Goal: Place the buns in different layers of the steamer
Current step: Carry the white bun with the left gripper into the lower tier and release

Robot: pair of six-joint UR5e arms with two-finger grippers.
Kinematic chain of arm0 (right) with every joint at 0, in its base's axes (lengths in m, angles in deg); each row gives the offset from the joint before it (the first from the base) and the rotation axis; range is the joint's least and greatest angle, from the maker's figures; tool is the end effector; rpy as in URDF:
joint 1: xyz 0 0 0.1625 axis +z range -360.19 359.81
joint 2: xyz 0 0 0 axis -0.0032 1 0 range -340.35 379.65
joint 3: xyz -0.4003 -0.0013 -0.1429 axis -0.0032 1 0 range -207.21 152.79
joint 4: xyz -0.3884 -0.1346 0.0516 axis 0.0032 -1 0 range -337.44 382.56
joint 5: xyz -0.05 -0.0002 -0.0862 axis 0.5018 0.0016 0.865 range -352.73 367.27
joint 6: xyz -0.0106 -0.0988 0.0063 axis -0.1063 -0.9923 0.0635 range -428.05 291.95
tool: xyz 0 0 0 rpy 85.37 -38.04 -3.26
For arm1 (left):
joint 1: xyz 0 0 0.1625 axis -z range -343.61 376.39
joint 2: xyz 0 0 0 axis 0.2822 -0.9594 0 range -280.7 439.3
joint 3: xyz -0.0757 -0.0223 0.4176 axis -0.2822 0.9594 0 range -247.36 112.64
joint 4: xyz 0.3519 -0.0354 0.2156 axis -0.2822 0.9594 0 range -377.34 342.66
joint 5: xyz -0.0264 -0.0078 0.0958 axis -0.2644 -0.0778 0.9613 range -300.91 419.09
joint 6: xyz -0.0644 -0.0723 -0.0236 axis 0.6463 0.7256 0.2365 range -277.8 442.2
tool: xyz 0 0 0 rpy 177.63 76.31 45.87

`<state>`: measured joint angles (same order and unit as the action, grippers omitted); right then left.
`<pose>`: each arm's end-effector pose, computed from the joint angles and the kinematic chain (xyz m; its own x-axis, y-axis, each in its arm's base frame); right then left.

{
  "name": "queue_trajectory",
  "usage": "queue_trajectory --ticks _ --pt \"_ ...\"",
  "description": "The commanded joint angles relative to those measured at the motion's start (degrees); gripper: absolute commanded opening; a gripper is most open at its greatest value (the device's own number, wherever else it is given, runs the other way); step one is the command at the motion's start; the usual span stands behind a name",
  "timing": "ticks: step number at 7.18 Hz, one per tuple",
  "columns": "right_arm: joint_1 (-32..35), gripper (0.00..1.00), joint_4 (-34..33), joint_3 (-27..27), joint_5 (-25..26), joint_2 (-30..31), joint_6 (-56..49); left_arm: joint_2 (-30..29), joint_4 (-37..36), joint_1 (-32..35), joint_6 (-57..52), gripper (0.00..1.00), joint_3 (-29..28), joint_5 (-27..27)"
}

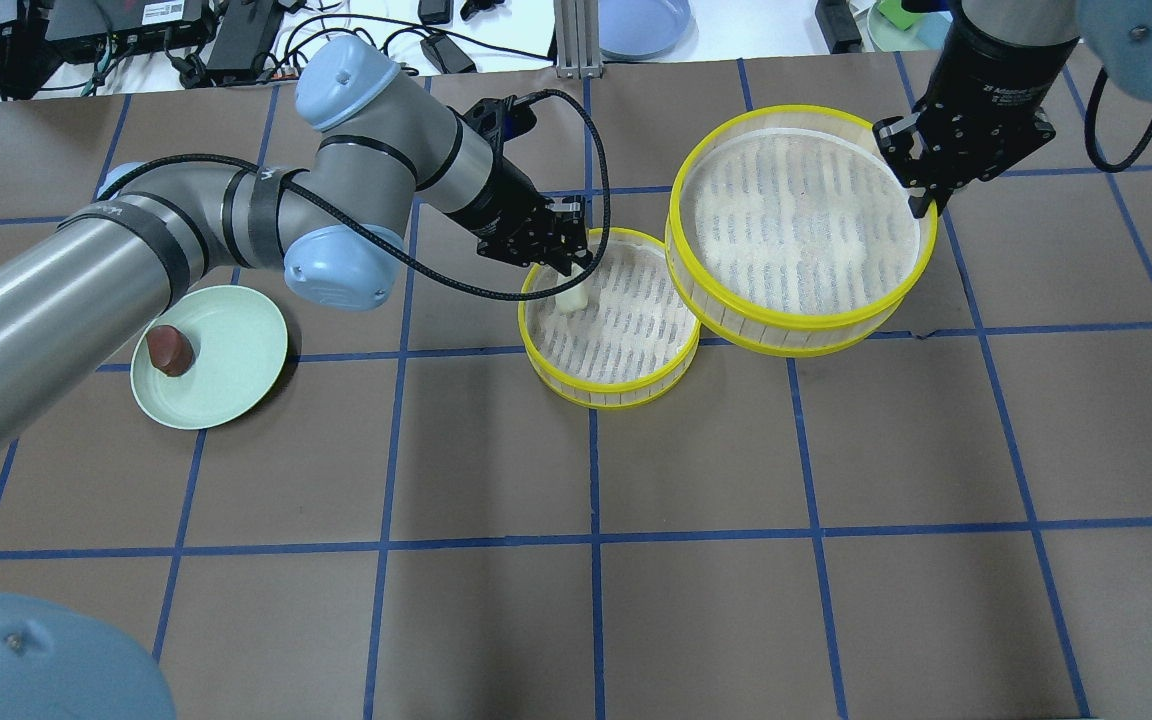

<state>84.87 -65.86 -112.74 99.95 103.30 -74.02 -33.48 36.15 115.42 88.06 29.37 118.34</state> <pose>0.0824 -0.5416 0.4668 -0.9990 -0.0206 0.0401 -0.0179 0.9977 0.0650 -0.2786 -0.5787 0.2884 -0.8505 0.0953 0.5172 0.0693 0.9952 -0.0694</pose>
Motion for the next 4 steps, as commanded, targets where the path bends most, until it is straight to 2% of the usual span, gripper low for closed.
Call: queue_trajectory --ticks 1,2,4 --pt "0.0 0.00 0.2 -0.2 -0.1 0.0 -0.3 0.0 -0.5 0.2 1.8 1.00 -0.5 0.5" --pt "0.0 0.00 0.2 -0.2 -0.2 0.1 -0.2 0.2 -0.3 -0.2 1.0 1.00 -0.7 1.3" --pt "0.1 0.00 0.5 -0.5 -0.1 -0.1 -0.2 1.6 3.0 -3.7 -3.0 1.00 -1.3 11.1"
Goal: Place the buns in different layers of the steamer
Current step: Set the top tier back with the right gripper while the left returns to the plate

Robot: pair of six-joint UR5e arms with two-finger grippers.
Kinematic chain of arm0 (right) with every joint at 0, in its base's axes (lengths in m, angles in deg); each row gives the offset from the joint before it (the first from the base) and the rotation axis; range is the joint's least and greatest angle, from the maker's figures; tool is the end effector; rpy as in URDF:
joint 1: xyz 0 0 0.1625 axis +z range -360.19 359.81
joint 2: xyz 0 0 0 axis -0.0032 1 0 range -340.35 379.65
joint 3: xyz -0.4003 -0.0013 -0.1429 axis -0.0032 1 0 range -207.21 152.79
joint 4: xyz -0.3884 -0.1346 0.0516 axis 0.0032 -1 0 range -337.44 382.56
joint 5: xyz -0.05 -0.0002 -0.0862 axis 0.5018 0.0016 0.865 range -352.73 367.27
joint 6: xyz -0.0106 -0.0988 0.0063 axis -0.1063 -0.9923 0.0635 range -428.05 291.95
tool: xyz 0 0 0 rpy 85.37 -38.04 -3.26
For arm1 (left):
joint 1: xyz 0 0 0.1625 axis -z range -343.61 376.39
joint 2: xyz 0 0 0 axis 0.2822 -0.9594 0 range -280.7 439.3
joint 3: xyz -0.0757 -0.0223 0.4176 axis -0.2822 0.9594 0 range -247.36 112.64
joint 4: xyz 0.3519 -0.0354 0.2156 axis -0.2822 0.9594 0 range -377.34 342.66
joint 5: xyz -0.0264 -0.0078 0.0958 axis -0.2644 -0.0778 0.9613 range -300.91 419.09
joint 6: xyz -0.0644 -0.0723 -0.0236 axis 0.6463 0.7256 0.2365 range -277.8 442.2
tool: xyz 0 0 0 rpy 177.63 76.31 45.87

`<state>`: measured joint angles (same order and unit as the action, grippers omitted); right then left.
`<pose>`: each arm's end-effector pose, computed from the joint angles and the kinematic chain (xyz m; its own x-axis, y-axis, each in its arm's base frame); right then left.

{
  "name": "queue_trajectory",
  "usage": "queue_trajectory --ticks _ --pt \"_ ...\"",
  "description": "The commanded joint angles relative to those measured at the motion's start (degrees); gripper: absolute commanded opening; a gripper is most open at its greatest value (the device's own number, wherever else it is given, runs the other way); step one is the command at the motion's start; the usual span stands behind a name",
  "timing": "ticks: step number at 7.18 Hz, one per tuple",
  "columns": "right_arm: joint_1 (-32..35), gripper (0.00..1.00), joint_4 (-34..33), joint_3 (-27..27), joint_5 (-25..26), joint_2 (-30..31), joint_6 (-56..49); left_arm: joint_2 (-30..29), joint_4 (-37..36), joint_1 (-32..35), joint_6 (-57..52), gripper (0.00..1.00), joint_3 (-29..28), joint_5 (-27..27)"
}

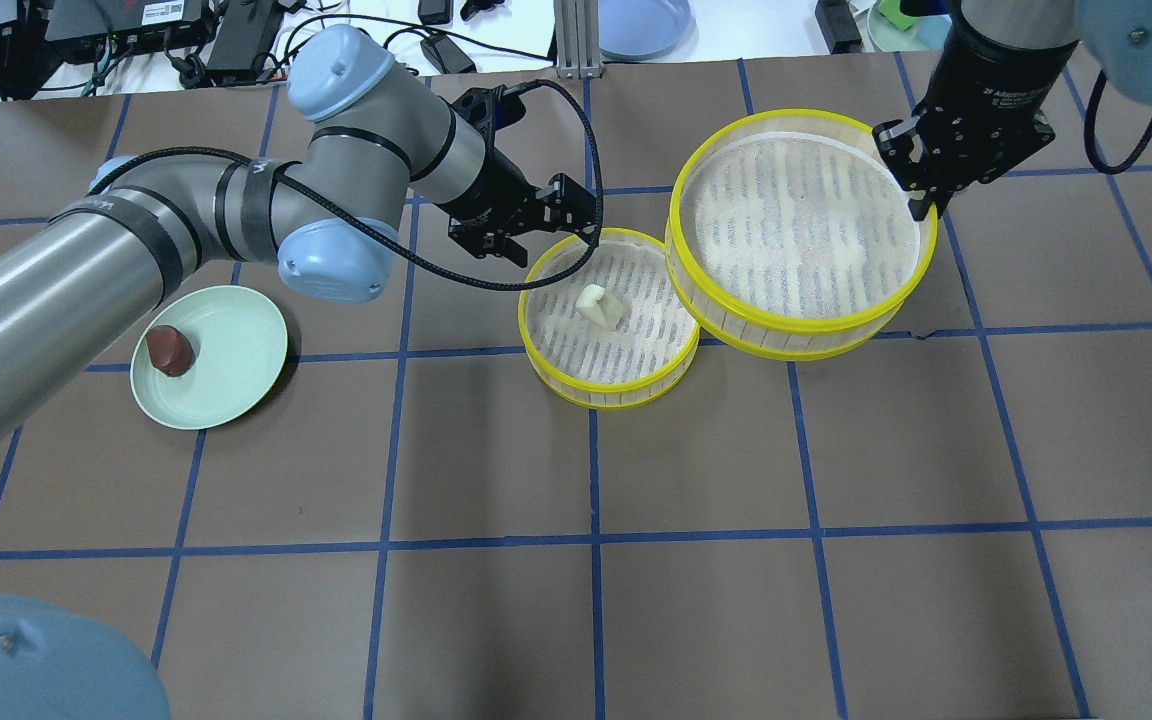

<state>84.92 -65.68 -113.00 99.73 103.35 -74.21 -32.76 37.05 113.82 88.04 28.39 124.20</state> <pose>0.0833 -0.5404 0.4647 -0.9991 -0.0247 0.0354 -0.0222 0.9972 0.0715 -0.2536 -0.5897 0.2975 -0.9005 0.0731 0.4286 0.0367 0.9950 -0.0925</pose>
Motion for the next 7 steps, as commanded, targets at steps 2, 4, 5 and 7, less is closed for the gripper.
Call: queue_trajectory --ticks 2,4,5,7 --pt "0.3 0.00 -0.5 -1.0 -0.1 -2.1 1.3 3.1 7.6 -11.2 -15.4 1.00 -0.7 15.0" --pt "6.9 0.00 -8.0 -1.2 -0.3 -9.4 10.9 3.6 9.8 -20.1 -28.3 1.00 -0.6 24.2" --pt "9.4 0.00 -14.1 -1.1 -0.3 -12.7 15.6 3.3 9.7 -23.4 -34.3 1.00 -0.3 24.7" --pt "12.7 0.00 -16.0 -1.1 -4.3 -14.4 18.2 1.8 9.4 -27.9 -39.7 1.00 0.1 27.8"
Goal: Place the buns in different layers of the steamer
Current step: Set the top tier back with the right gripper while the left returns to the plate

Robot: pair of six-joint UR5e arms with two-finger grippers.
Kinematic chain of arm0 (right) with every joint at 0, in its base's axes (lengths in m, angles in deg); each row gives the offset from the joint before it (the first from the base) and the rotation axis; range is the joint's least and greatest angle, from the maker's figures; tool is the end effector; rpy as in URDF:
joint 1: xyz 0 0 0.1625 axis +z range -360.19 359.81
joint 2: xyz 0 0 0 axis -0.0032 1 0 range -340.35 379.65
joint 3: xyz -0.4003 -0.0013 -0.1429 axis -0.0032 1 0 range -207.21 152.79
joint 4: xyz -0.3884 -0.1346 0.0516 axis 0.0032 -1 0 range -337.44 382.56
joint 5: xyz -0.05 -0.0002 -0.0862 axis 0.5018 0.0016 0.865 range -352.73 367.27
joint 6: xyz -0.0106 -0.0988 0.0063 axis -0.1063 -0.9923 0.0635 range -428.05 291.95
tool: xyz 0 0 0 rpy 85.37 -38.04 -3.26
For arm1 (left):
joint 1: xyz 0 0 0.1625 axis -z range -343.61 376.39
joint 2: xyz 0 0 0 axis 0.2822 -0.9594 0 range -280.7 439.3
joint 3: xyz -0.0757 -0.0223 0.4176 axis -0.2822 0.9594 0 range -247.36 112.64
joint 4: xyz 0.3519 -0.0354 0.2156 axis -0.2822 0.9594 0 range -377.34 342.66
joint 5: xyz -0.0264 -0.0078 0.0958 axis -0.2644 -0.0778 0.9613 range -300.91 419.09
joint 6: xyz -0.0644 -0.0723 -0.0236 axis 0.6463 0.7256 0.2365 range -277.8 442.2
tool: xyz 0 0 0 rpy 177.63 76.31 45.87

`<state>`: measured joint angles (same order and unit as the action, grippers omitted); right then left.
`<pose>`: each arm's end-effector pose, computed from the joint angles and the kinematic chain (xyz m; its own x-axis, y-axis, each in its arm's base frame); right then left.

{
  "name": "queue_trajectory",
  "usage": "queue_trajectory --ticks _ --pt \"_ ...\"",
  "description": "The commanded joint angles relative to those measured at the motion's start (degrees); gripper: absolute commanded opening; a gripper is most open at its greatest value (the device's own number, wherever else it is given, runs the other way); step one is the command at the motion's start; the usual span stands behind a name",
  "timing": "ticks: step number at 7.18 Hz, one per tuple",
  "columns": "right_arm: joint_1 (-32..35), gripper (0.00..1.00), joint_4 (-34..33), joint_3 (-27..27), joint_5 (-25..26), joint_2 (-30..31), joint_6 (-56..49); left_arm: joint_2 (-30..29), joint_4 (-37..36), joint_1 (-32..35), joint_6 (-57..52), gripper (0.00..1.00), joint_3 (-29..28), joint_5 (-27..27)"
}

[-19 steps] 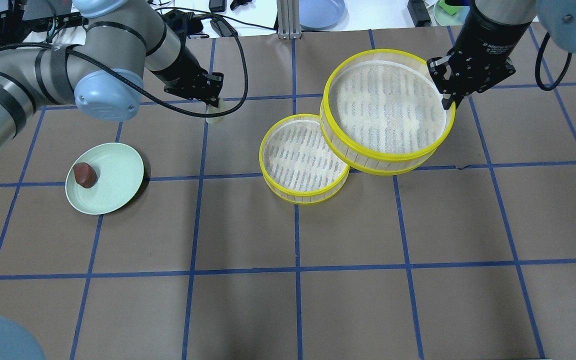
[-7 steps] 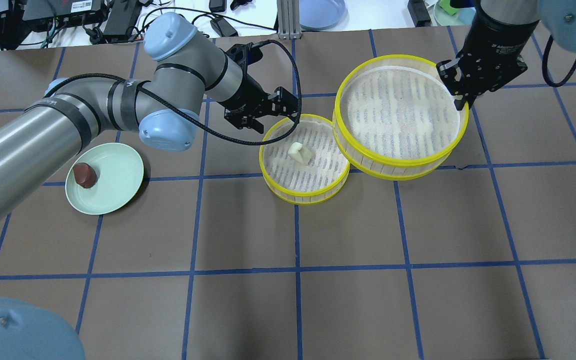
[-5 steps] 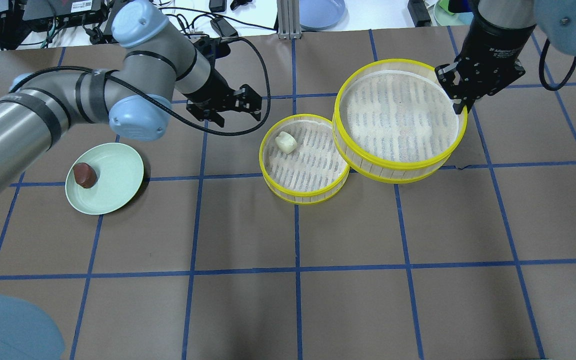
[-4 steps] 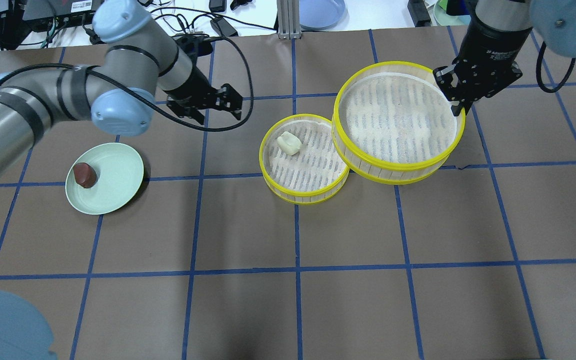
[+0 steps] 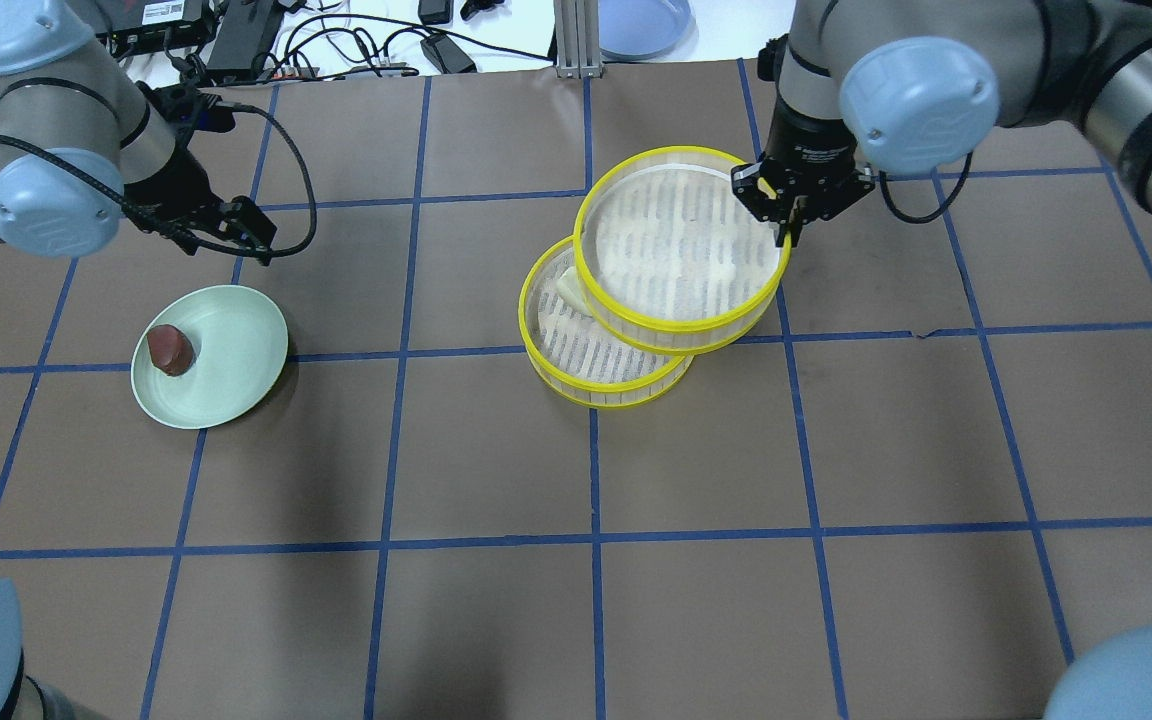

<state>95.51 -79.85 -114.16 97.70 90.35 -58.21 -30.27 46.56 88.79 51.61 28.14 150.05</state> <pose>0.1925 -0.5936 0.3479 -0.9973 0.0714 0.0188 0.0725 0.9953 0.0648 0.0556 -0.6108 0.2990 -0.9742 0.2245 -0.0236 0.2247 0.9744 -0.0069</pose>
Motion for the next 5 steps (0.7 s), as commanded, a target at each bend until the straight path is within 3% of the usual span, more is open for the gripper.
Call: queue_trajectory --ticks 1,2,5 --pt "2.6 0.00 -4.6 -0.1 -2.4 -3.0 3.2 -2.1 -0.1 -3.6 -3.4 1.00 1.1 2.1" --pt "4.4 0.00 -5.1 -0.1 -1.3 -3.7 3.2 -3.6 -0.2 -5.1 -3.2 1.00 1.5 5.2" --pt "5.0 0.00 -5.1 -1.3 0.7 -4.6 3.1 -7.2 -0.1 -6.0 -2.5 1.00 1.6 5.9"
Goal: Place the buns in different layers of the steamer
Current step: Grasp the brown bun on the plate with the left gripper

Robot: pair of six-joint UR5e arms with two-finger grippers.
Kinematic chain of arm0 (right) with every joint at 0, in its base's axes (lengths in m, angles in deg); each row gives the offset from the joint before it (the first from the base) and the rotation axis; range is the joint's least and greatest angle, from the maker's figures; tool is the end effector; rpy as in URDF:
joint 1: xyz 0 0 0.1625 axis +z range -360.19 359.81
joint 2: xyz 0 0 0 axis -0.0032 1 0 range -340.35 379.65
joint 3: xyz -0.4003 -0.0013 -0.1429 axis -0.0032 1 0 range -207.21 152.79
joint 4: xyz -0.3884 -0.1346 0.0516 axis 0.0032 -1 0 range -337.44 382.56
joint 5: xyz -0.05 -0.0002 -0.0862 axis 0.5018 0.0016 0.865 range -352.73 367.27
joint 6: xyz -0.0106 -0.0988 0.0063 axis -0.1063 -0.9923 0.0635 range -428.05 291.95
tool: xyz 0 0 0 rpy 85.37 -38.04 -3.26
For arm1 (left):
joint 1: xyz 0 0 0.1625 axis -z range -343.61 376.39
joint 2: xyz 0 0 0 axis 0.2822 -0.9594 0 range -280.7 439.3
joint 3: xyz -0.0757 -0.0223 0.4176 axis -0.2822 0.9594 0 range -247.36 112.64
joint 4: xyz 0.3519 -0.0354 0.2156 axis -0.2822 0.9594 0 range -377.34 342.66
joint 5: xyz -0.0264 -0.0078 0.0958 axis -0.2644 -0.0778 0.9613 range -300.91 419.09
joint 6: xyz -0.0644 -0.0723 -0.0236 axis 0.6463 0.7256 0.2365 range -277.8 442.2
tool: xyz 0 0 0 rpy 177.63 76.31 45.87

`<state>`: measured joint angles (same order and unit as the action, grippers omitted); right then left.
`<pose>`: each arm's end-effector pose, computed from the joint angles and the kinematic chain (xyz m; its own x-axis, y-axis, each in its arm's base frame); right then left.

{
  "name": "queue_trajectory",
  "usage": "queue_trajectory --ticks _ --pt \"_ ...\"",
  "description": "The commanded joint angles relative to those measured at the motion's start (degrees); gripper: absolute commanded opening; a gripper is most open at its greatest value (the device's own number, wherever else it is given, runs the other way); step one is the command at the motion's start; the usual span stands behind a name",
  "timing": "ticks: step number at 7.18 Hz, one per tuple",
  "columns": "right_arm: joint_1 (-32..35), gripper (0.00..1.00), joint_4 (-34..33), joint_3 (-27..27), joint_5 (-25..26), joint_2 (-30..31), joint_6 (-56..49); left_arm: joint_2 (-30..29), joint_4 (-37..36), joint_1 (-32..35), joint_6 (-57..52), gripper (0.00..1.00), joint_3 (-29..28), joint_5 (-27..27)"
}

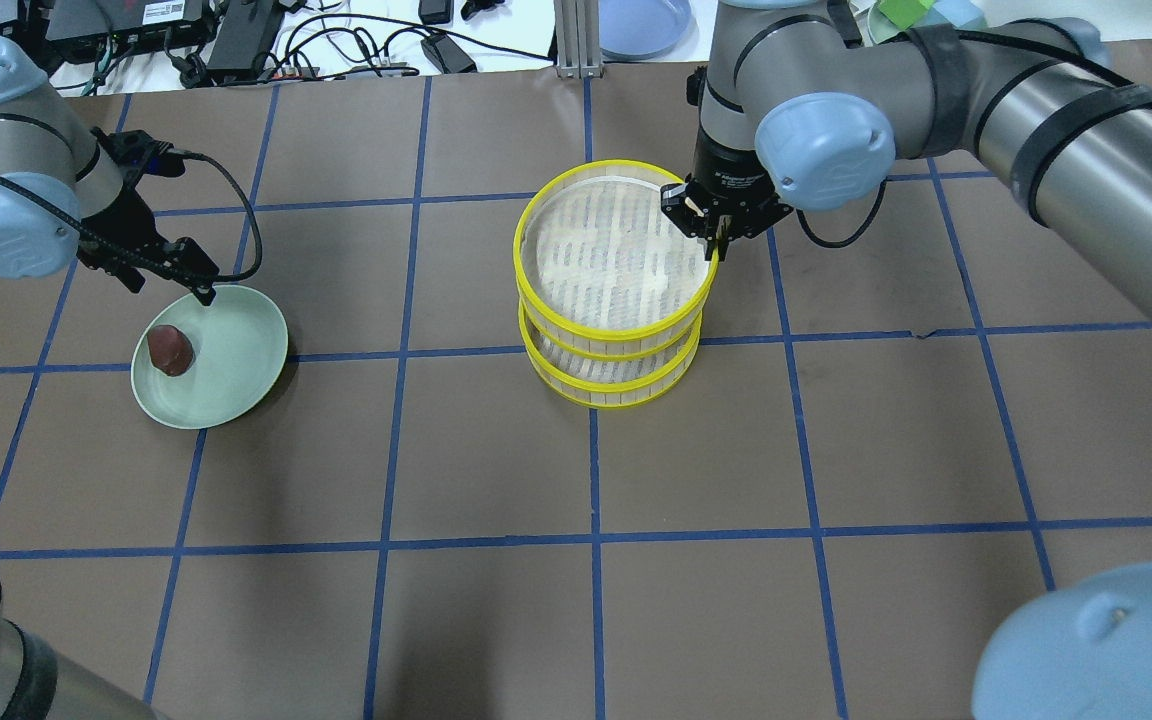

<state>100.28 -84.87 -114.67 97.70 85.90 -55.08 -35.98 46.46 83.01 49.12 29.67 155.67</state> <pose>0.2448 -0.5952 0.3037 -0.9988 0.0428 0.0221 0.0441 0.9971 0.0627 0.1268 -0.6005 0.2282 -0.9835 0.1772 -0.0374 0.1697 0.9738 0.1514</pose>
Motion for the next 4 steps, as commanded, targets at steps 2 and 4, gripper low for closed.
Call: queue_trajectory --ticks 2,4 --pt "0.3 0.00 -0.1 -1.5 1.8 -0.2 0.0 -2.6 -0.1 -0.3 -0.3 1.00 0.1 0.4" --pt "0.3 0.00 -0.2 -2.3 1.6 -0.2 0.0 -3.5 -0.2 -0.8 -0.6 0.94 0.0 0.3"
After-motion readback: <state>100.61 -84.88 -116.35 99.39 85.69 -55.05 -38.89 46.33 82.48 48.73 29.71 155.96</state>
